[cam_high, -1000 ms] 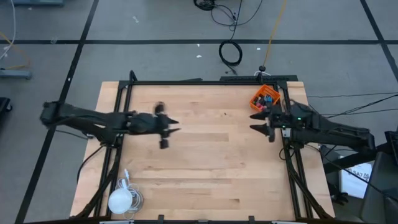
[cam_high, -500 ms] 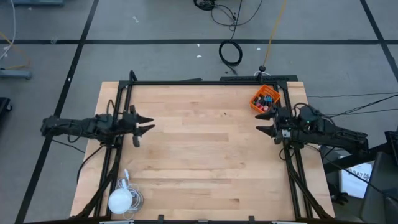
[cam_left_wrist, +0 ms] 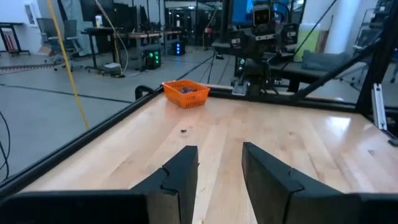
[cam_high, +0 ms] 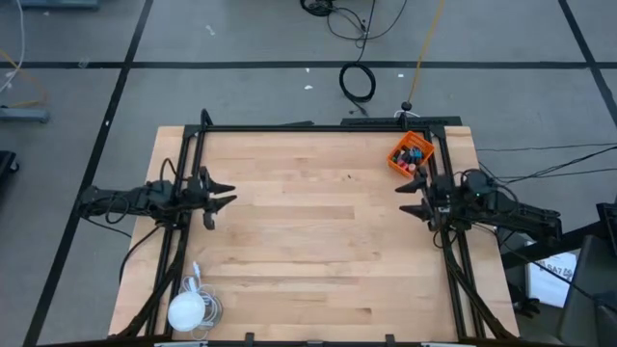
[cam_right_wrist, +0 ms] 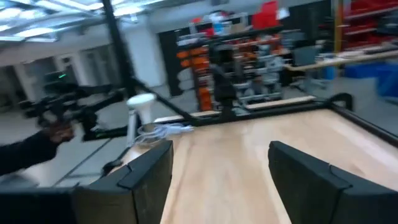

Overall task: Pick & Place Nail Polish
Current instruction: Return to Home Position

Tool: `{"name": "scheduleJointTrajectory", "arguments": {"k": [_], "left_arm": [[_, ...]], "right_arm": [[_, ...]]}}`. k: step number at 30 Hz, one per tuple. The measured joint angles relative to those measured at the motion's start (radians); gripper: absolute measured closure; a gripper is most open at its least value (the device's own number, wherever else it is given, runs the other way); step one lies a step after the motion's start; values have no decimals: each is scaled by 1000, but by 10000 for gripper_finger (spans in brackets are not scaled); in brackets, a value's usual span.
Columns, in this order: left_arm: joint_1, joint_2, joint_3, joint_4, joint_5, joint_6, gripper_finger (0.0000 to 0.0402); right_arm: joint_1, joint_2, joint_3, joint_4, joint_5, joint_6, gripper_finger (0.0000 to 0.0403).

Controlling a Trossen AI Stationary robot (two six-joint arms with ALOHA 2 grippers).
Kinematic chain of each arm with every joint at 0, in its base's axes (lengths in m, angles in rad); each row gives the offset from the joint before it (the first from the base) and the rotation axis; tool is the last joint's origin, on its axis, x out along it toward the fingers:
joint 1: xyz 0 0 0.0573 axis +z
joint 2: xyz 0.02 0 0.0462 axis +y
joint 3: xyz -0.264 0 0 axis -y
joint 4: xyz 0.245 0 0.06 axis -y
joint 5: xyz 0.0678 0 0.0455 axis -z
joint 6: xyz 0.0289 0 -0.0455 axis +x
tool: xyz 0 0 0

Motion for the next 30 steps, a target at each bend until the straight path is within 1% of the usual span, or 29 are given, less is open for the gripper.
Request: {"name": "scheduleJointTrajectory", "arguments": {"k": [2, 4, 6, 12, 14, 18, 21, 25, 27, 30], "left_arm": [[0, 0, 0, -14, 21, 7, 277], [0, 0, 0, -20, 65, 19, 277], [0, 0, 0, -19, 96, 23, 277], [0, 0, 0, -11, 98, 10, 277], [0, 0, -1, -10, 98, 5, 277], [0, 0, -57, 33, 99, -9, 277], [1, 17, -76, 112, 118, -4, 277], [2, 19, -82, 127, 113, 14, 277], [2, 21, -82, 127, 93, 16, 277], [2, 20, -82, 128, 87, 16, 277]], "right_arm": [[0, -1, 0, -1, -52, -20, 151], [0, -1, -6, 10, -105, -46, 151], [1, -1, -34, 63, -124, -50, 151], [0, -1, -155, 244, -116, -27, 151], [-1, 1, -171, 301, -113, -9, 151], [-1, 0, -175, 289, -113, -9, 151], [-1, 2, -179, 293, -106, -8, 151], [18, 6, -226, 292, -60, 39, 151], [38, 7, -224, 244, -31, 69, 151], [89, 15, -225, 249, 17, 76, 151]]}}
